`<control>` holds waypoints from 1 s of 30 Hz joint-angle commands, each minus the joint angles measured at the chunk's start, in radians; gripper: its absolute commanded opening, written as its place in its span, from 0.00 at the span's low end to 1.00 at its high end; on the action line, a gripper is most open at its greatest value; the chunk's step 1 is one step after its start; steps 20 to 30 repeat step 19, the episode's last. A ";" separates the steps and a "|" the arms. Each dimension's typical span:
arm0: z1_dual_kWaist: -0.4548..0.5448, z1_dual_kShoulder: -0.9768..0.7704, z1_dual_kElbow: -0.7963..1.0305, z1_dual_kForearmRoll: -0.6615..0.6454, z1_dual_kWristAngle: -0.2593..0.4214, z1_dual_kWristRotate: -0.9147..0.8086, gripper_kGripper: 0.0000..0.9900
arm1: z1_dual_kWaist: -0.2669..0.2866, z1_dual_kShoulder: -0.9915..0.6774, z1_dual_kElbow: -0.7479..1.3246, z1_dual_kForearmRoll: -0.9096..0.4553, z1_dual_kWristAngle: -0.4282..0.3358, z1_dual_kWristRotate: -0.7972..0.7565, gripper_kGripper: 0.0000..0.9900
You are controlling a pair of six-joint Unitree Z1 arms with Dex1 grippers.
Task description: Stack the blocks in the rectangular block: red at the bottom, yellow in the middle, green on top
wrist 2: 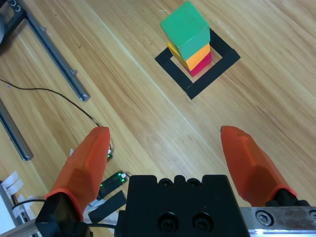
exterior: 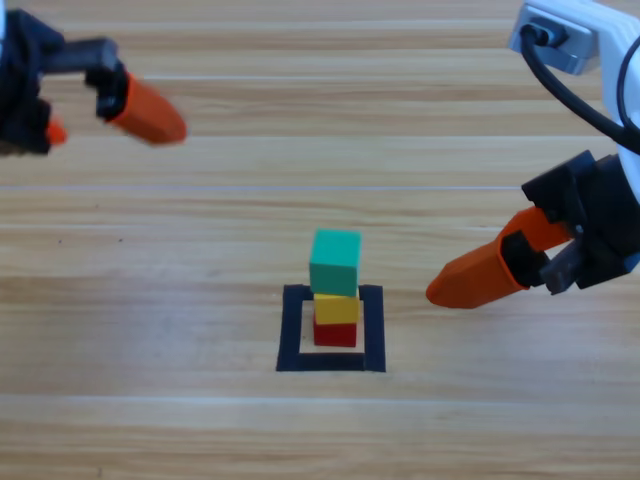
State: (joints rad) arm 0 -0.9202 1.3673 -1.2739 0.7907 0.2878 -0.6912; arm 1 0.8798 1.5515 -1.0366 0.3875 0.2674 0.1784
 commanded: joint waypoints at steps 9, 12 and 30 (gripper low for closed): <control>-0.128 -0.117 0.449 -0.472 0.002 0.260 1.00 | -0.021 -0.050 0.033 -0.019 0.012 -0.013 1.00; -0.128 -0.114 0.446 -0.473 0.002 0.266 1.00 | -0.021 -0.050 0.033 -0.019 0.012 -0.013 1.00; -0.128 -0.114 0.447 -0.473 0.001 0.259 1.00 | -0.021 -0.050 0.033 -0.019 0.012 -0.013 1.00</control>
